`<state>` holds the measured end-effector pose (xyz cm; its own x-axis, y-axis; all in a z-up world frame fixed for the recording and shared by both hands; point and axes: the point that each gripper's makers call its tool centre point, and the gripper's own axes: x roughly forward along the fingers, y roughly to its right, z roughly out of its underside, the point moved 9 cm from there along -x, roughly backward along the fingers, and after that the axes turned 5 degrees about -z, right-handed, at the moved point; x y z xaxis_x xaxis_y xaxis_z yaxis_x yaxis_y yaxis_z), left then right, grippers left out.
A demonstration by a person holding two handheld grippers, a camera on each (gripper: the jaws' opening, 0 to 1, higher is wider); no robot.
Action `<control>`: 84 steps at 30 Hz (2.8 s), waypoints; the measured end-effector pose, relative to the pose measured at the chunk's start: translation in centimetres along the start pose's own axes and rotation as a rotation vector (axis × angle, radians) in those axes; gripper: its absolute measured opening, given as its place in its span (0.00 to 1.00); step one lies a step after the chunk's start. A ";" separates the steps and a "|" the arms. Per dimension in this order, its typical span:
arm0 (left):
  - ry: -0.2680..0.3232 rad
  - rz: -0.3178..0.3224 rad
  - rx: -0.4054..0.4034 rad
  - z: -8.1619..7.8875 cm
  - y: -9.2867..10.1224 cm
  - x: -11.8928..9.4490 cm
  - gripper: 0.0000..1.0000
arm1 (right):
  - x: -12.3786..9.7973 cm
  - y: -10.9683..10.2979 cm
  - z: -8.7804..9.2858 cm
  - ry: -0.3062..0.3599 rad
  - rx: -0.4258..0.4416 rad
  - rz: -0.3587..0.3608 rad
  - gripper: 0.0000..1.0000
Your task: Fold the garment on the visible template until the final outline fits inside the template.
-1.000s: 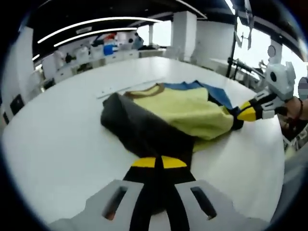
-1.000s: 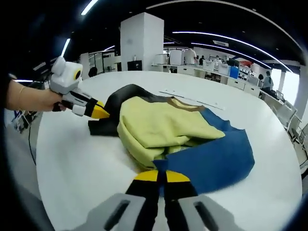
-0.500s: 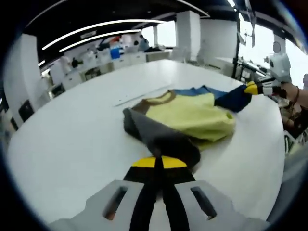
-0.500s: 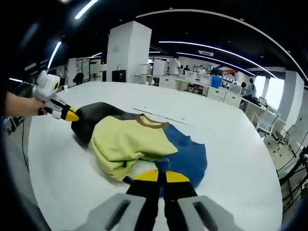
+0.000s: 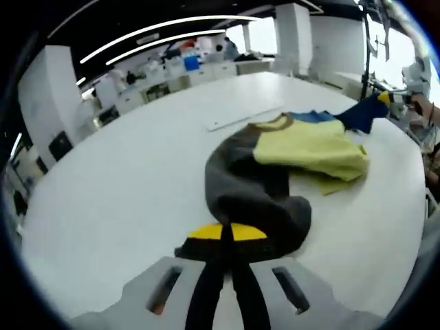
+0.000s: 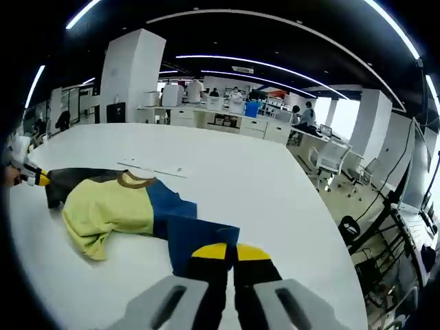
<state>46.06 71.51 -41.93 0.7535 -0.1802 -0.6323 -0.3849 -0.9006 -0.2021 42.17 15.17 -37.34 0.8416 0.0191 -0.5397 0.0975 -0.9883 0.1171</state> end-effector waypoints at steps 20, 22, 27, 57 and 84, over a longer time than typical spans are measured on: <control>-0.132 -0.104 -0.021 2.3 -4.6 2.9 0.00 | 3.1 6.8 2.7 -0.210 -0.036 0.150 0.00; -0.138 -0.114 -0.004 2.2 -4.7 3.1 0.00 | 3.4 7.5 2.8 -0.227 -0.022 0.146 0.00; -0.144 -0.115 0.004 2.1 -4.9 3.2 0.00 | 3.9 9.1 3.2 -0.285 -0.044 0.155 0.00; 0.038 -0.008 0.005 -0.3 -2.4 0.9 0.53 | 2.6 4.1 2.6 -0.069 0.116 -0.111 0.55; 0.237 0.172 0.088 -4.0 4.7 -3.3 0.99 | -0.4 -14.9 0.4 0.036 -0.125 -0.692 0.80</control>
<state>43.88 66.27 -37.84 0.7730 -0.4233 -0.4726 -0.5541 -0.8132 -0.1779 40.19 29.83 -39.20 0.5809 0.6445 -0.4973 0.6755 -0.7225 -0.1474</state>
